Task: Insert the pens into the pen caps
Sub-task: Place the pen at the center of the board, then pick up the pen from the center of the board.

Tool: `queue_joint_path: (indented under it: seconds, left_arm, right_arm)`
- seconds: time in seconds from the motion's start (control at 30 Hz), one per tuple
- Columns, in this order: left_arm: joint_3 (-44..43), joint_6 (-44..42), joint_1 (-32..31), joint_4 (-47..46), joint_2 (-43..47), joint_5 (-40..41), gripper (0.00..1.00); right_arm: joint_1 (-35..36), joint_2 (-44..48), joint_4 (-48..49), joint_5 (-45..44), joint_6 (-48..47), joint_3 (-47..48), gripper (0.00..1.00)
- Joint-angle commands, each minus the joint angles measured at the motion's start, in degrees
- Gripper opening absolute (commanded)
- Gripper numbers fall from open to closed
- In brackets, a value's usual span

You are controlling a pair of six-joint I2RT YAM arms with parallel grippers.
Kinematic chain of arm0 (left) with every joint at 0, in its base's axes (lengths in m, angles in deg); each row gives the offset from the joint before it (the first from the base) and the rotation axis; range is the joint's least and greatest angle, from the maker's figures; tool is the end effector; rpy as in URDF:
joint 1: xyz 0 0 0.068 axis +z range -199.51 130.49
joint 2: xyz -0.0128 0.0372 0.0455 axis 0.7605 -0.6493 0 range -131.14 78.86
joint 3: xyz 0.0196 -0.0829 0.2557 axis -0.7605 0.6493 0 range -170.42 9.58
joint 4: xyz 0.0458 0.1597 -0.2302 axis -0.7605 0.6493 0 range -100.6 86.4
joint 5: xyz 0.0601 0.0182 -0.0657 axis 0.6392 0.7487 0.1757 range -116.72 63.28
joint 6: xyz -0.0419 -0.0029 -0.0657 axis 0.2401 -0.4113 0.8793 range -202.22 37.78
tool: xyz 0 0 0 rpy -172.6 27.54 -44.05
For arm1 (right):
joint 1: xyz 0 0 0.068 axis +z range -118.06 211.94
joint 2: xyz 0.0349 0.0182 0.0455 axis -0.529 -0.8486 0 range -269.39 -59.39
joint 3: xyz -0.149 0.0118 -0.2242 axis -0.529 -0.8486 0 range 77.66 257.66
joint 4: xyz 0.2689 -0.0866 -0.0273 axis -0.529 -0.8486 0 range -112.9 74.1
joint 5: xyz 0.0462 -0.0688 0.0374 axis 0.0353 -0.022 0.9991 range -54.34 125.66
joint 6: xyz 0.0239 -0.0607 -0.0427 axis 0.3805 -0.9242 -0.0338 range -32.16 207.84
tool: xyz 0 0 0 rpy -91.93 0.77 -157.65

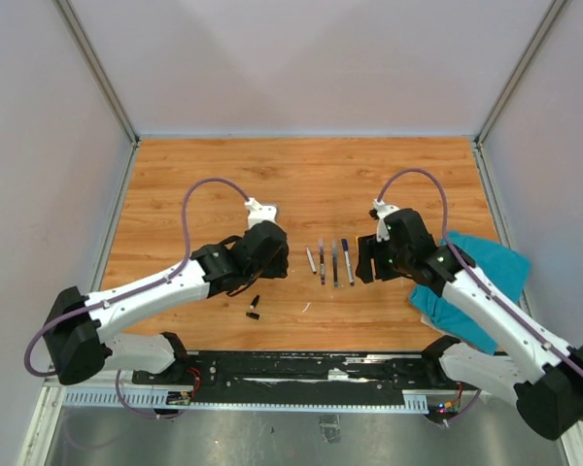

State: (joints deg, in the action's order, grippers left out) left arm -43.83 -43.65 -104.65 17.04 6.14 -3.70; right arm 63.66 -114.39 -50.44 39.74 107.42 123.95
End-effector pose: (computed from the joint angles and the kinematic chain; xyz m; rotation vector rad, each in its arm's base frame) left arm 0.1978 -0.2381 0.2312 0.1504 2.3289 -0.3455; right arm 0.2082 0.1341 0.2493 -0.2886 2.3670 0.5223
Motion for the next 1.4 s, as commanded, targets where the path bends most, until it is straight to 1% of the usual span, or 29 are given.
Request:
queue_joint_path:
  seconds: [0.0,0.17,0.23,0.33,0.37,0.4,0.53,0.6,0.63,0.77,0.9,1.03,1.17,1.27,1.37]
  left_arm:
    - [3.8,-0.2,6.5,-0.6,6.7,-2.8,0.51]
    - [7.3,-1.1,14.0,-0.8,13.0,-7.5,0.52]
    - [7.7,-1.3,14.6,0.2,14.6,-7.6,0.52]
    - [7.8,-0.6,14.7,2.3,16.4,-6.7,0.67]
    - [7.8,-0.6,14.7,2.9,17.0,-6.7,0.75]
    - [7.6,-0.3,14.7,3.8,17.5,-6.3,0.78]
    - [7.3,0.9,14.7,6.5,18.9,-4.5,0.82]
    - [7.0,1.5,14.7,7.5,18.8,-4.2,0.95]
    - [6.6,1.7,14.7,8.4,18.4,-4.0,0.97]
    - [4.5,5.4,14.7,13.7,16.4,1.2,0.99]
    - [5.8,8.0,14.7,13.3,17.6,4.0,1.0]
    - [8.2,6.1,14.7,9.6,20.4,4.0,1.0]
    - [9.5,4.2,14.7,7.7,23.3,4.1,1.0]
    - [9.0,4.1,14.7,9.6,23.4,6.4,1.0]
    - [7.6,3.4,14.7,11.7,22.2,6.0,1.0]
  right_arm:
    - [0.5,-7.9,2.3,2.6,-2.2,4.9,0.63]
    - [5.3,-18.5,2.7,1.2,-3.0,11.6,0.63]
    - [7.4,-23.0,2.8,0.6,-3.3,14.7,0.62]
    - [9.5,-29.8,2.8,0.6,-3.8,19.1,0.61]
    - [9.8,-32.2,2.8,0.7,-3.9,20.6,0.61]
    - [10.2,-34.4,2.8,0.8,-4.0,22.0,0.6]
    - [11.1,-42.2,2.2,0.2,-4.8,27.9,0.57]
    - [11.4,-45.3,1.8,-0.1,-5.2,30.7,0.55]
    - [11.5,-46.7,1.6,-0.3,-5.3,32.0,0.53]
    - [11.8,-51.7,0.0,-0.6,-6.1,35.9,0.47]
    - [11.9,-55.1,-1.2,-0.7,-6.5,38.8,0.41]
    - [11.9,-57.6,-2.0,-0.6,-6.8,40.9,0.36]
    - [12.0,-60.1,-3.2,-1.6,-6.9,42.4,0.35]
    - [12.2,-60.8,-3.6,-2.6,-6.7,42.7,0.34]
    - [12.2,-61.7,-3.7,-2.7,-6.6,43.0,0.34]
